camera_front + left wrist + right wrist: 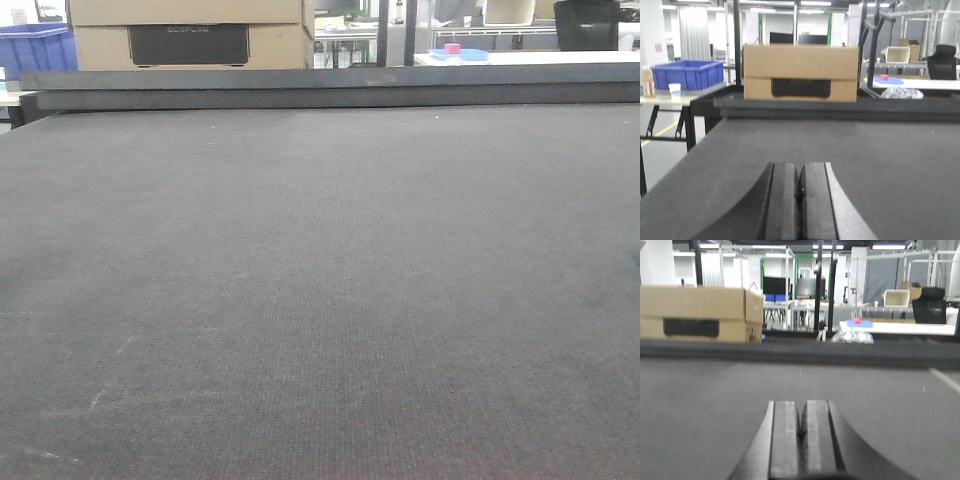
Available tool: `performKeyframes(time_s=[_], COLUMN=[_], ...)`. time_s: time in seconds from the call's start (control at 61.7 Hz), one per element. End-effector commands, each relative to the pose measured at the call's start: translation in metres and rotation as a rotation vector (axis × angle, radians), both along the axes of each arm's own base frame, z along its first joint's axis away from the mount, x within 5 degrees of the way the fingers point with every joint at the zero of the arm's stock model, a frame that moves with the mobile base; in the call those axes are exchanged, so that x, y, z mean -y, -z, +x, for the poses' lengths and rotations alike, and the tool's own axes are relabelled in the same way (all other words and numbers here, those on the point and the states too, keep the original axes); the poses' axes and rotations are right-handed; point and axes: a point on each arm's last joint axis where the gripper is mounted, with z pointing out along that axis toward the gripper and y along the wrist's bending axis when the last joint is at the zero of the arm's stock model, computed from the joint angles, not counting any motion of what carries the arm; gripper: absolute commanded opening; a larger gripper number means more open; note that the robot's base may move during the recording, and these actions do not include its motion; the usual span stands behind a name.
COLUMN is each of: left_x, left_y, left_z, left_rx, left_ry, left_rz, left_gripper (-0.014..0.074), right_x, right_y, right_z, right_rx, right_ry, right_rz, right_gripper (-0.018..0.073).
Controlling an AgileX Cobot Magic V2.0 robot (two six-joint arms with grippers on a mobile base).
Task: Grab block from conveyor and place in blue bin
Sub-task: 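Lower both grippers toward the blocks on the grey conveyor belt, then close left gripper on green block and right gripper on blue block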
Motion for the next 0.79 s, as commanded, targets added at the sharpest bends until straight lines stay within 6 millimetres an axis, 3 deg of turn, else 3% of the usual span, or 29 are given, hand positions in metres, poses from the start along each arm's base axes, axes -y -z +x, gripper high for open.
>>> performKeyframes(time_s=[0.0, 0.097, 0.195, 0.422, 0.616, 0.778], left_x=[-0.001, -0.002, -0.002, -0.003, -0.003, -0.003], left_y=[-0.028, -0.051, -0.074, -0.105, -0.105, -0.090], left_z=[-0.004, 0.005, 0.020, 0.084, 0.138, 0.173], left_rx=[-0.031, -0.075, -0.166, -0.535, -0.805, -0.905], left_ry=[-0.014, -0.020, -0.026, -0.035, -0.041, -0.043], left_rz=[0.007, 0.011, 0.009, -0.015, -0.026, -0.024], left_gripper=[-0.0111, -0.0111, -0.0111, -0.0111, -0.0111, -0.0111], right_x=[-0.001, -0.001, -0.001, -0.001, -0.001, 0.000], right_y=[-0.033, -0.058, -0.080, -0.108, -0.108, -0.085], right_z=[-0.011, -0.011, 0.002, 0.061, 0.116, 0.157], right_rx=[0.020, -0.047, -0.174, -0.606, -0.960, -1.116], right_ry=[-0.003, -0.009, -0.015, -0.033, -0.048, -0.049], right_rz=[0.003, 0.003, 0.003, 0.009, 0.016, 0.035], right_gripper=[-0.0161, -0.0161, -0.0161, -0.0161, -0.0161, -0.0161])
